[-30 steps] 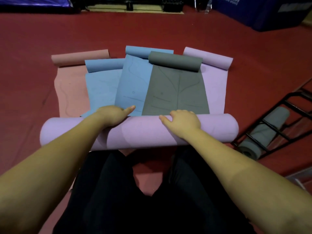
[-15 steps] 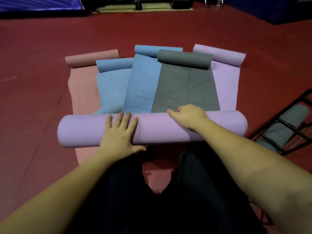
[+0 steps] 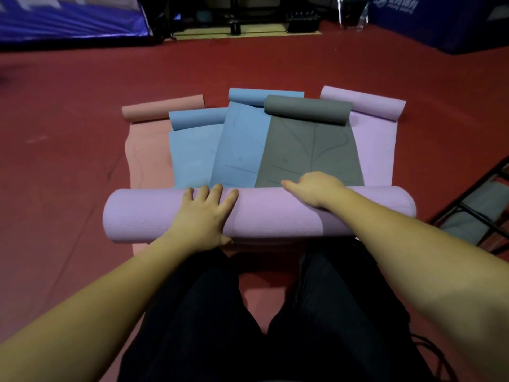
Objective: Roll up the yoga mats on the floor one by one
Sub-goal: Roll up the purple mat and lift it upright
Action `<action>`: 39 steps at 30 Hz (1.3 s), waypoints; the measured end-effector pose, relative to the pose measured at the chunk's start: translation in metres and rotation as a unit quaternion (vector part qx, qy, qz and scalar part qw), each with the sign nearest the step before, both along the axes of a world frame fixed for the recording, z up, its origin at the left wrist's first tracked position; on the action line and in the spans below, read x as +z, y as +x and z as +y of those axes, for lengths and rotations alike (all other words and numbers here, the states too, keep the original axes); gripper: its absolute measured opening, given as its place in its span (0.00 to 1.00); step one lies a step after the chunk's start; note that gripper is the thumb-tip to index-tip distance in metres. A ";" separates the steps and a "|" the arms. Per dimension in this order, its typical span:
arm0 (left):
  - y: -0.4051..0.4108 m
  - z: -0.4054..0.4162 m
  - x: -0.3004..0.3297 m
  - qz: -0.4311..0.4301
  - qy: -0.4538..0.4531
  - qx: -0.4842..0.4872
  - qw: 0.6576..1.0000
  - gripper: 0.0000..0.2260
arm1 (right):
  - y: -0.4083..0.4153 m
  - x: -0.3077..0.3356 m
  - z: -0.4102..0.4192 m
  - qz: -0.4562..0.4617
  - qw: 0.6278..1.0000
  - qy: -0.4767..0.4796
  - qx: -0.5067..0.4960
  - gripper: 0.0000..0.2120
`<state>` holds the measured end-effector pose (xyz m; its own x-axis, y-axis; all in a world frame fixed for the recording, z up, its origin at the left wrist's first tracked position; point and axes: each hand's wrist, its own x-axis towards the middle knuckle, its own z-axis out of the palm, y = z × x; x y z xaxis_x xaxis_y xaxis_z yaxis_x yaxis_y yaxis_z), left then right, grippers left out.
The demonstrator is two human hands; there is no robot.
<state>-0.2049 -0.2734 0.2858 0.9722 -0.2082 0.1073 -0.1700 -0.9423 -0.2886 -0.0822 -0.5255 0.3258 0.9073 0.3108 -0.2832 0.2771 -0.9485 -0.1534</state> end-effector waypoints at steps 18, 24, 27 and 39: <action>-0.005 0.004 0.047 0.222 -0.100 -0.001 0.970 0.51 | -0.009 0.001 -0.008 -0.004 0.998 0.026 0.050 0.24; 0.023 0.010 0.050 0.306 -0.211 0.066 0.926 0.40 | -0.038 -0.004 -0.013 -0.102 0.992 0.049 0.050 0.22; 0.040 0.007 0.048 0.323 -0.268 0.100 0.902 0.32 | -0.053 -0.013 -0.012 -0.114 0.992 -0.008 0.057 0.28; 0.052 0.000 0.031 0.069 -0.191 0.105 0.974 0.30 | -0.022 -0.019 0.001 -0.066 0.998 0.005 0.016 0.34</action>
